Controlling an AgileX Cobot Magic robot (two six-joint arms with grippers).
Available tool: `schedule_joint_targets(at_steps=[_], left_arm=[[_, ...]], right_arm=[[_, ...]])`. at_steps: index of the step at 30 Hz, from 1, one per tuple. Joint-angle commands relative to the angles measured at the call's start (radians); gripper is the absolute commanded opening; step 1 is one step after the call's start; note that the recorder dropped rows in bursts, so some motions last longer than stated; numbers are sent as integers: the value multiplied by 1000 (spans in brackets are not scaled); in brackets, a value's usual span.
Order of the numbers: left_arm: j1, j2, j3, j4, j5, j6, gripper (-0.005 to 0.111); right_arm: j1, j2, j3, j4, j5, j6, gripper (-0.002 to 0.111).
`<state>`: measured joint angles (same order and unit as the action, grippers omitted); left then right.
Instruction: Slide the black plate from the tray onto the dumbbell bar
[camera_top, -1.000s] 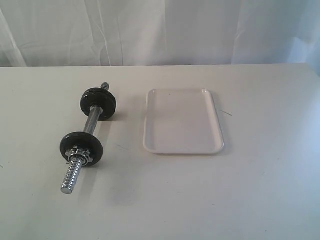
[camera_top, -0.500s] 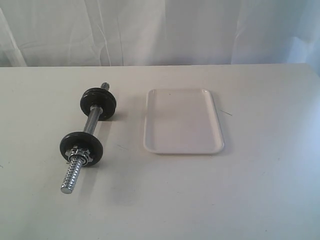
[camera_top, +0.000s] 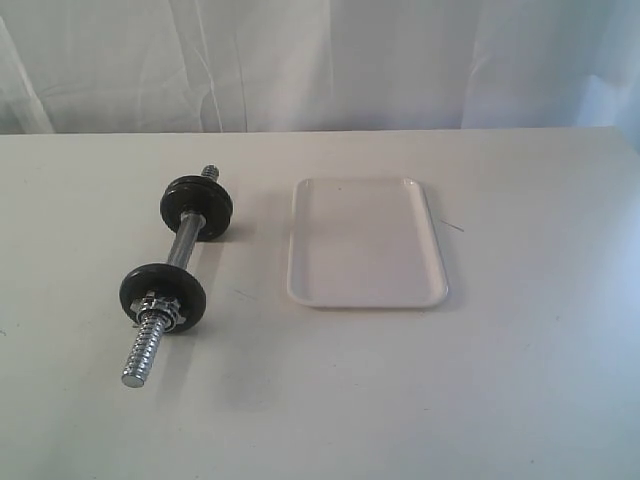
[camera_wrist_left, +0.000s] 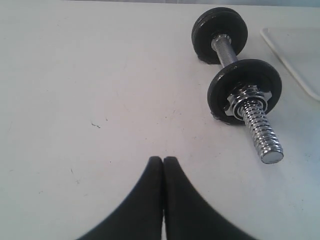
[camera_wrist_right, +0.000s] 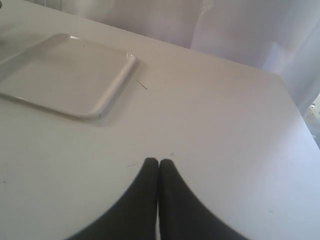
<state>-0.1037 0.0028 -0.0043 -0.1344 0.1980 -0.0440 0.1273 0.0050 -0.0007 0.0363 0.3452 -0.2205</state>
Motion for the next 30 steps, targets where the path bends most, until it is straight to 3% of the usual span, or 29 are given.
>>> schedule_joint_targets(at_steps=[1,6,18,30], left_arm=[[2,-3,4,-6,-2,-3,0],[2,-3,4,-6,-2,-3,0],[2,-3,4,-6,-2,-3,0],[2,-3,4,-6,-2,-3,0]], right_arm=[[-11,-5,1,-7,-20,92,0],[-11,-5,1,-7,-20,281,0],[-108,-5,1,-7,-33,283,0],[-110,-5,1,-7,-33,205,0]])
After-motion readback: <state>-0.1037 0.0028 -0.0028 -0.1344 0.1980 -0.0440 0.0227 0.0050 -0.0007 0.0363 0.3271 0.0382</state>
